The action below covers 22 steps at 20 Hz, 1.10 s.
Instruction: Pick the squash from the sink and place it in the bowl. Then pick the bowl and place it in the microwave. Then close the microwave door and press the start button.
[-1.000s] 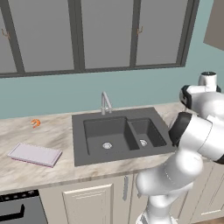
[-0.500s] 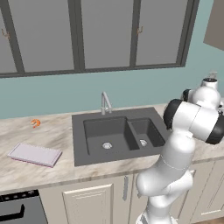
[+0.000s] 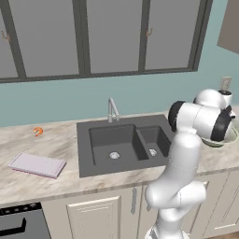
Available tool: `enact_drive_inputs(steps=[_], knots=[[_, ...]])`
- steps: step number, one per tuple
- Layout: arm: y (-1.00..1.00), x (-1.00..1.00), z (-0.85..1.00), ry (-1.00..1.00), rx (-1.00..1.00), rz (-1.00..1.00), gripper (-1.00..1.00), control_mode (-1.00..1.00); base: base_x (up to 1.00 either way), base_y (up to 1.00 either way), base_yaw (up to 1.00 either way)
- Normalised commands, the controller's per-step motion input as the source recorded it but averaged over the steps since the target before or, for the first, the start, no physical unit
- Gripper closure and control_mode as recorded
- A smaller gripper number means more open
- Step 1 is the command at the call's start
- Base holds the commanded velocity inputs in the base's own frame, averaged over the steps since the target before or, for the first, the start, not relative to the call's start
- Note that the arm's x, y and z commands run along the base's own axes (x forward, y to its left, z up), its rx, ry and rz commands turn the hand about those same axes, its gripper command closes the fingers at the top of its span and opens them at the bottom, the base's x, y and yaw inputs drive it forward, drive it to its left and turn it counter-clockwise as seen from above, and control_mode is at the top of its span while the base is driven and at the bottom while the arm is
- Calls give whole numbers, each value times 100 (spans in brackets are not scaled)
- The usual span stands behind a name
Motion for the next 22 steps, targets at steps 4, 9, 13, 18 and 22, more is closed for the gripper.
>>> enact_drive_inputs(steps=[4, 9, 13, 18, 22], knots=[[-6, 14, -31, 0, 0, 13, 100, -100, 0, 0, 0], [0, 3, -24, 0, 0, 12, -100, -100, 0, 0, 0], [-2, 0, 0, 0, 0, 7, -100, -100, 0, 0, 0], [27, -12, 68, -1, -5, 2, -100, -100, 0, 0, 0], [68, -63, 84, 0, -17, 0, -100, -100, 0, 0, 0]])
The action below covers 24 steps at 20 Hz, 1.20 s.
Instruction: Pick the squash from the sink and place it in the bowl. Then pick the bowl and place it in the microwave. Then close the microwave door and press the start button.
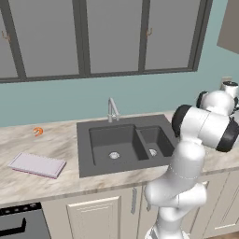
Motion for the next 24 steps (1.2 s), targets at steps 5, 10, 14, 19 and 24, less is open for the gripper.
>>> enact_drive_inputs(steps=[5, 10, 14, 19, 24], knots=[[97, -76, -7, 1, -28, 7, -100, -100, 0, 0, 0], [44, -37, -31, 4, -20, 5, -100, -100, 0, 0, 0], [-31, 8, -19, 0, -3, 0, -100, -100, 0, 0, 0], [-31, 48, -17, 1, 0, 0, -100, -100, 0, 0, 0], [-10, 19, -16, 0, 0, 1, -100, -100, 0, 0, 0]])
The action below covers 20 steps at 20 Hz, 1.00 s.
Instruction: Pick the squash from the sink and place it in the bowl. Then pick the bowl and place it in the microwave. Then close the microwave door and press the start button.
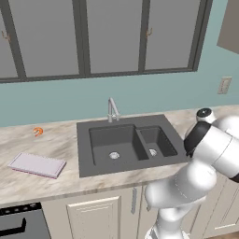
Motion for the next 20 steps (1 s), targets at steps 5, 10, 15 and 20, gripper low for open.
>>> enact_drive_inputs(steps=[5, 10, 15, 20], knots=[[-23, 6, -21, 0, 0, 3, -100, -100, 0, 0, 0], [-23, 0, -16, 0, 0, 1, 100, -100, 0, 0, 0], [-4, 0, -2, 0, 0, 0, 100, -100, 0, 0, 0], [-3, -2, 37, 0, 0, 1, 100, -100, 0, 0, 0]])
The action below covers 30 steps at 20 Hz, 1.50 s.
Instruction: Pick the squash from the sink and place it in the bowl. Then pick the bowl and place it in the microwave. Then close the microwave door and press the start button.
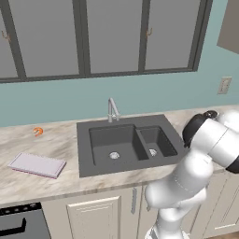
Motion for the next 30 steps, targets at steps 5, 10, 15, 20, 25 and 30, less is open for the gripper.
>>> enact_drive_inputs(steps=[5, 10, 15, 20, 25, 30], knots=[[-1, -12, 81, 0, -3, 9, 100, -100, 0, 0, 0], [0, -31, 76, 0, -21, 19, 100, -100, 0, 0, 0], [49, -33, 99, 0, -16, 20, 100, -100, 0, 0, 0], [68, -46, 100, 3, -1, 20, 100, -100, 0, 0, 0], [72, -43, 100, 8, 0, 22, 100, -100, 0, 0, 0], [78, -59, 100, 2, 0, 26, 100, -100, 0, 0, 0]])
